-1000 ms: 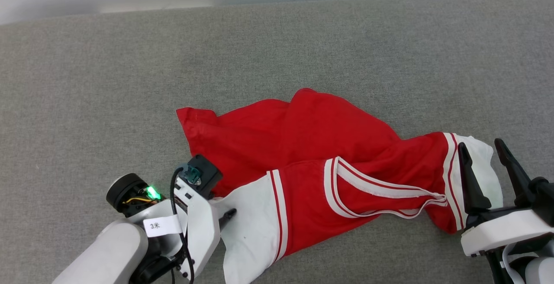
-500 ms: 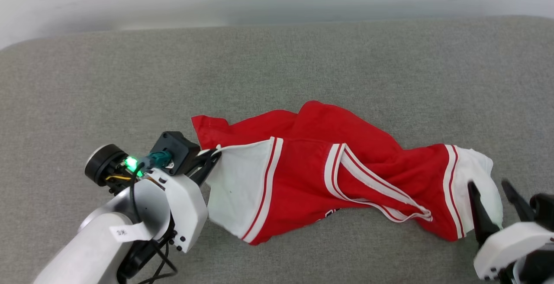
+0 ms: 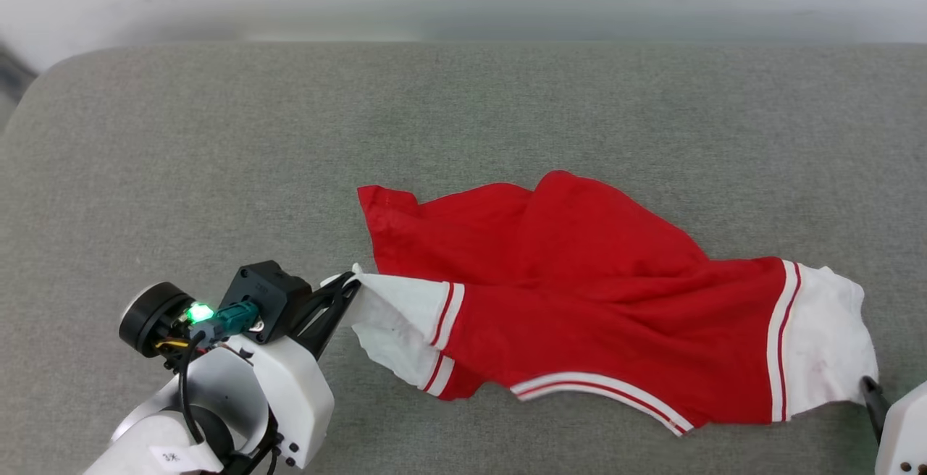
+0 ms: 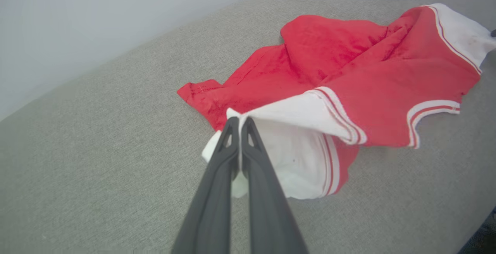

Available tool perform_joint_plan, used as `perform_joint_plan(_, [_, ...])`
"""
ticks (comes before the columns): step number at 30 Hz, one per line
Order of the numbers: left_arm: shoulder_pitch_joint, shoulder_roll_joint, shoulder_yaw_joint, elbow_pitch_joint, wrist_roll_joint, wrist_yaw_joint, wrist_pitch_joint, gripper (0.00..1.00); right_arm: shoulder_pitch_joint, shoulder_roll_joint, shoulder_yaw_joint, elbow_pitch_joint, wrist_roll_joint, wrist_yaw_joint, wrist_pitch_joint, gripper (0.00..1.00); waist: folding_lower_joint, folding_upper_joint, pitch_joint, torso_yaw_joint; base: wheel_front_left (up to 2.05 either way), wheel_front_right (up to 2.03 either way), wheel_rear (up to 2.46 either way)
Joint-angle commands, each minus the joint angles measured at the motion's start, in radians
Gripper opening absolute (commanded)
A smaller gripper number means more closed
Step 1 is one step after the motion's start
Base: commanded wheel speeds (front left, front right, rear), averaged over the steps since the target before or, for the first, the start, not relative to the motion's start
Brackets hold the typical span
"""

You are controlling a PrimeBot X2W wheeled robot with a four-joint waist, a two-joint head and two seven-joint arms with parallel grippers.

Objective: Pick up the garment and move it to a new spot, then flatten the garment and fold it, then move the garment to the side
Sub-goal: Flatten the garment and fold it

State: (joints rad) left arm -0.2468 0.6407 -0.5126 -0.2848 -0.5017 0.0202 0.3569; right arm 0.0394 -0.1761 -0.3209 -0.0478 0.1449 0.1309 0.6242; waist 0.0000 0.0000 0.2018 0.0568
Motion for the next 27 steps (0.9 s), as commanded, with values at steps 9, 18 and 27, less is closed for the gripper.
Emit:
perform_joint_plan(9, [0.017,-0.003,0.001,-0.033,0.005,0.021,-0.018,0.0,-0.041,-0.041,0.034,0.029,-0.009,0.0,0.134,1.0,0.0,0.0,0.025,0.036,0.0,0.0,0.0])
perform_joint_plan(18, [0.009,-0.016,-0.009,-0.06,0.0,0.022,-0.027,0.0,-0.058,-0.108,0.164,0.142,-0.008,0.0,0.181,1.0,0.0,0.0,0.071,0.064,0.0,0.0,0.0])
perform_joint_plan(27, [0.022,-0.029,-0.009,-0.038,-0.012,0.029,-0.053,0.0,-0.057,-0.144,0.286,0.251,0.056,0.005,0.154,0.0,0.0,0.0,0.057,0.072,0.0,0.0,0.0])
